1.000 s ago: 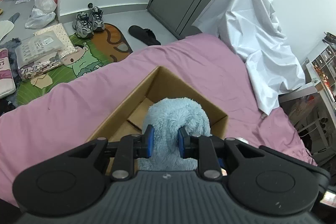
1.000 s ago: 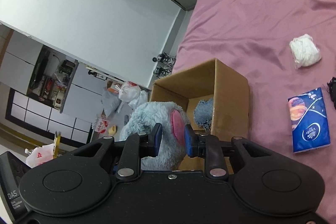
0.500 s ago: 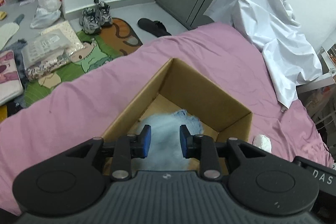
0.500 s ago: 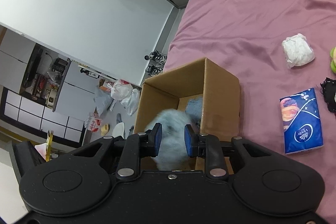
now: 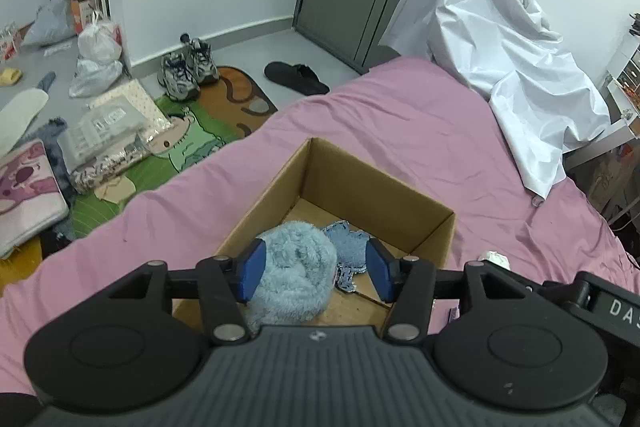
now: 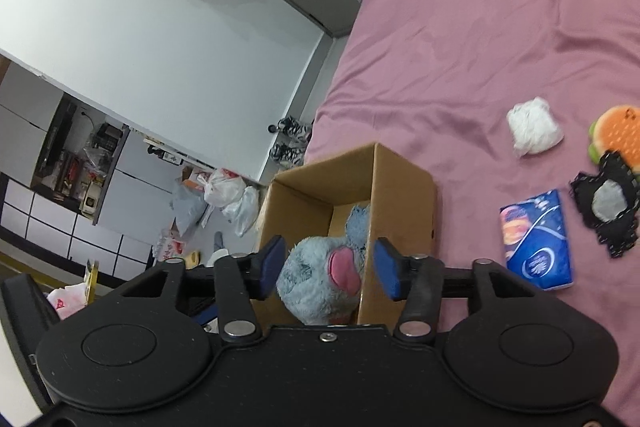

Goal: Organize soft objects
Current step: 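Open the left tool to drop the grey plush into the box, then move the left tool to the blue tissue pack while the right tool approaches the plastic bag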

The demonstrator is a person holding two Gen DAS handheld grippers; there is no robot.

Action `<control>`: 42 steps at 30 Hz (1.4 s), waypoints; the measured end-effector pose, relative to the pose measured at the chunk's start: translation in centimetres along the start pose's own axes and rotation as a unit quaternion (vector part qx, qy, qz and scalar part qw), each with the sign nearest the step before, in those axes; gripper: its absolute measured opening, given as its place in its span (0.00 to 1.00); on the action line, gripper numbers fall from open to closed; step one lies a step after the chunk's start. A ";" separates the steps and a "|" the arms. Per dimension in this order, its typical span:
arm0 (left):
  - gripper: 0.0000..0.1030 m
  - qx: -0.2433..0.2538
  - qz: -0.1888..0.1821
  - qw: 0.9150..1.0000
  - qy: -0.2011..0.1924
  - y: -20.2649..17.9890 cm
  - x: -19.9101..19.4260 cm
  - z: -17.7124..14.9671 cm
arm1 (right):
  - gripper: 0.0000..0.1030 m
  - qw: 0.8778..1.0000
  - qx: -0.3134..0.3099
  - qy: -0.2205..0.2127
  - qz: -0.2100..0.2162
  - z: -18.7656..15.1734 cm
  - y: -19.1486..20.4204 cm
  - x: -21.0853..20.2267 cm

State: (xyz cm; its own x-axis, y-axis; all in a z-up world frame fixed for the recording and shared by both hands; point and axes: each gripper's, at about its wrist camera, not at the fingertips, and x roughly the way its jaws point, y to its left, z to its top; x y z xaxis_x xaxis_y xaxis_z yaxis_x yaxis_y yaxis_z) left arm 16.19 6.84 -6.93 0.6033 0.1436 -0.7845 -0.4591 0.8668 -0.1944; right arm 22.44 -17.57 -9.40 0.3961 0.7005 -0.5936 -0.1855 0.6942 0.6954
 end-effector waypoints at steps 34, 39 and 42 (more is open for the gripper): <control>0.88 0.067 0.002 0.997 -0.041 -5.2 -8.9 -2.9 | 1.00 0.990 -0.105 -0.073 -0.062 0.5 -0.8 -10.8; 0.91 0.073 0.006 0.997 -0.037 -6.1 -9.6 -3.5 | 1.00 0.989 -0.105 -0.081 -0.068 0.8 -1.8 -12.4; 0.94 0.079 0.009 0.996 -0.038 -6.6 -10.0 -3.9 | 1.00 0.989 -0.102 -0.087 -0.070 1.0 -2.7 -13.2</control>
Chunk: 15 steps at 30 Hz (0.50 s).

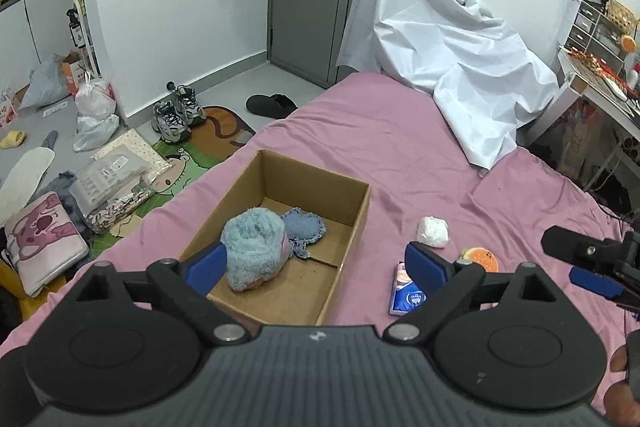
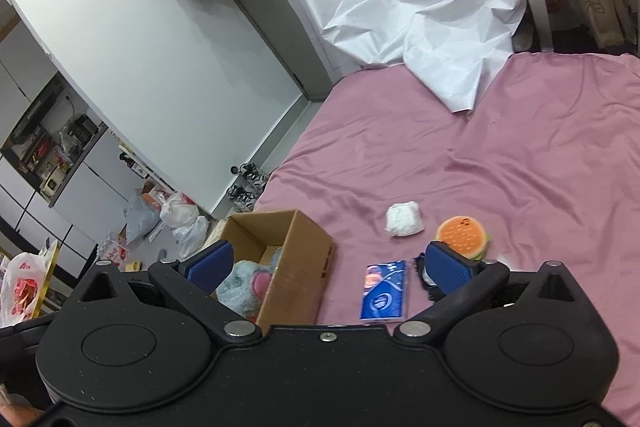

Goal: Organize soft objects
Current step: 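Move the left tool to the blue tissue pack while the right tool approaches the plastic bag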

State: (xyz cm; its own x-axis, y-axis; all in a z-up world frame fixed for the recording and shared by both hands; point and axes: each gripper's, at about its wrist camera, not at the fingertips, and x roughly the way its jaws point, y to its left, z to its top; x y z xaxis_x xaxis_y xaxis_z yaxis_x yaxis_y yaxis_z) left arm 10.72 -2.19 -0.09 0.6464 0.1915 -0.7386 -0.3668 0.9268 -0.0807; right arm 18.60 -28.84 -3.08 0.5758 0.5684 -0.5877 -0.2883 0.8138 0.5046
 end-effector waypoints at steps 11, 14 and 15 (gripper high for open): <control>0.98 0.015 -0.008 1.000 0.006 -3.0 -0.3 -1.0 | 1.00 0.999 0.030 -0.012 -0.027 0.2 -4.5 -1.8; 0.98 0.019 -0.015 1.000 0.008 -3.8 0.0 -1.3 | 1.00 0.999 0.037 -0.013 -0.033 -0.1 -5.6 -2.2; 0.98 0.020 -0.017 1.000 0.010 -4.1 0.1 -1.5 | 1.00 0.999 0.041 -0.013 -0.034 -0.2 -5.9 -2.3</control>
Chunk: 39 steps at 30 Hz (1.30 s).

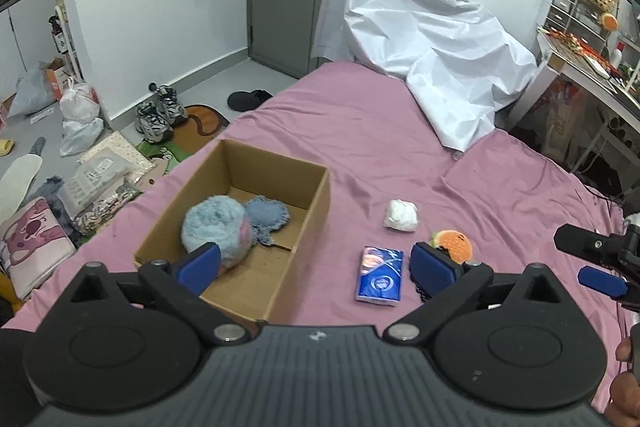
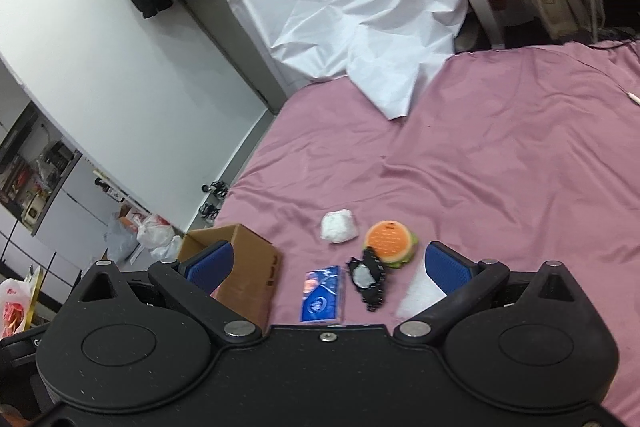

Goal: Organize soft objects
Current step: 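Move the left tool to the blue tissue pack while the right tool approaches the plastic bag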

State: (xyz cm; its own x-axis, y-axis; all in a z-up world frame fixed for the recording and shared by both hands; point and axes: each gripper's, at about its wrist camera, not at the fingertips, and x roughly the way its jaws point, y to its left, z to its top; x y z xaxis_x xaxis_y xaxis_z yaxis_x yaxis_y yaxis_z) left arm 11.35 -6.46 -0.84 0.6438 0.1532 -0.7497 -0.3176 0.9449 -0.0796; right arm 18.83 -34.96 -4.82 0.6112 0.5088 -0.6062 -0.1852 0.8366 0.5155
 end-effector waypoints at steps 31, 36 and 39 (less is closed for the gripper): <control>0.97 -0.010 -0.060 0.997 0.055 -4.3 7.3 -2.2 | 1.00 0.991 0.113 0.029 -0.062 -0.9 -7.1 1.5; 0.95 -0.010 -0.067 0.996 0.062 -4.7 9.0 -2.4 | 0.97 0.987 0.135 0.049 -0.067 -1.2 -7.9 2.8; 0.95 -0.015 -0.066 0.996 0.064 -4.9 10.0 -2.5 | 0.93 0.983 0.154 0.068 -0.069 -1.5 -8.4 4.0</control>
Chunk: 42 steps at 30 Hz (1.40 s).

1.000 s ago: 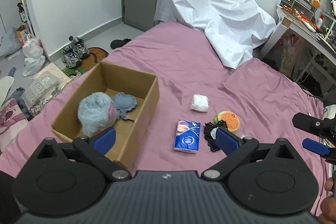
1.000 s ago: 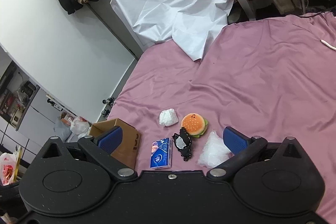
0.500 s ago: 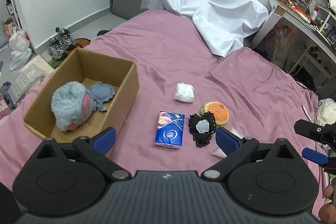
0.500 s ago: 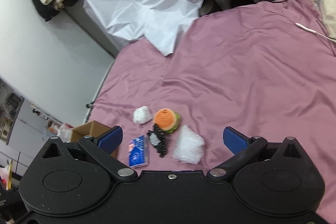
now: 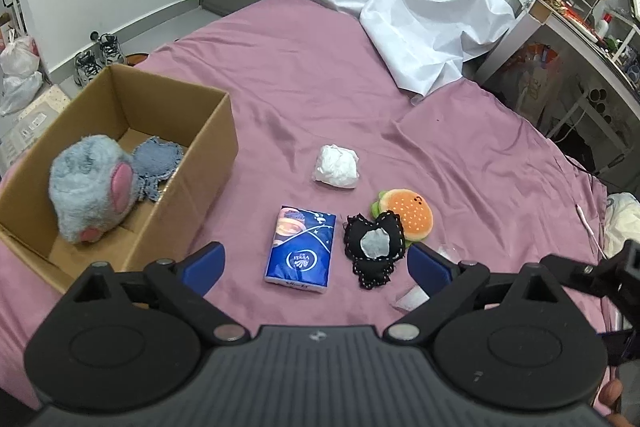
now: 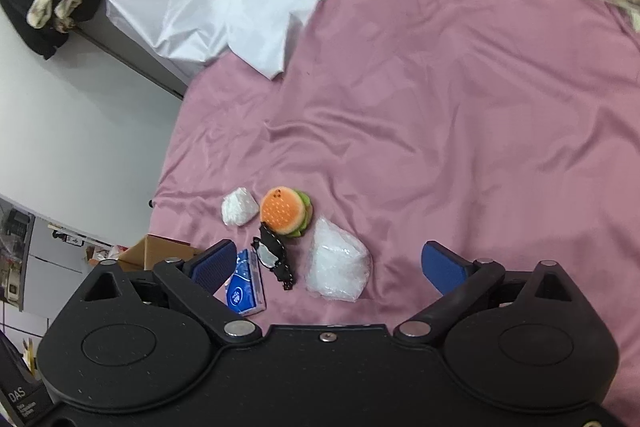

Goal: Organize soft objects
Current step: 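Move the left tool to the blue tissue pack while the right tool approaches the plastic bag, then grasp the tissue pack with the left tool while the right tool grasps the plastic bag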

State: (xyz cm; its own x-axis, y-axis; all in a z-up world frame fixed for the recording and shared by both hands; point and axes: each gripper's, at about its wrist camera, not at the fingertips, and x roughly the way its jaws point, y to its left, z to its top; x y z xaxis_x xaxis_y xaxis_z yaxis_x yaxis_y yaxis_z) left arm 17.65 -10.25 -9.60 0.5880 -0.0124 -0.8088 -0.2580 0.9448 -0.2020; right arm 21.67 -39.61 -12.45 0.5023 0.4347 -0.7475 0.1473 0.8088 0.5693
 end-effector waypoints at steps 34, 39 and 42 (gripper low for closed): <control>0.51 -0.029 0.022 0.997 0.068 1.5 9.1 -1.2 | 0.36 0.995 -0.012 0.075 -0.068 -0.4 2.5 8.2; 0.51 -0.021 0.015 0.998 0.054 0.9 7.4 -1.0 | 0.34 0.998 -0.013 0.046 -0.051 -0.2 2.7 6.7; 0.51 -0.020 0.014 0.999 0.045 0.8 6.2 -0.7 | 0.34 0.999 -0.015 0.034 -0.035 -0.2 2.9 5.9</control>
State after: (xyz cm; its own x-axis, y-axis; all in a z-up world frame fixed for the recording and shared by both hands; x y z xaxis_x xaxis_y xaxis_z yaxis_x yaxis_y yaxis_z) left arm 20.55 -9.81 -15.21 0.5097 -0.0176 -0.8602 -0.3050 0.9312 -0.1997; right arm 24.92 -34.62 -15.32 0.4325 0.4021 -0.8070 0.1533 0.8492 0.5053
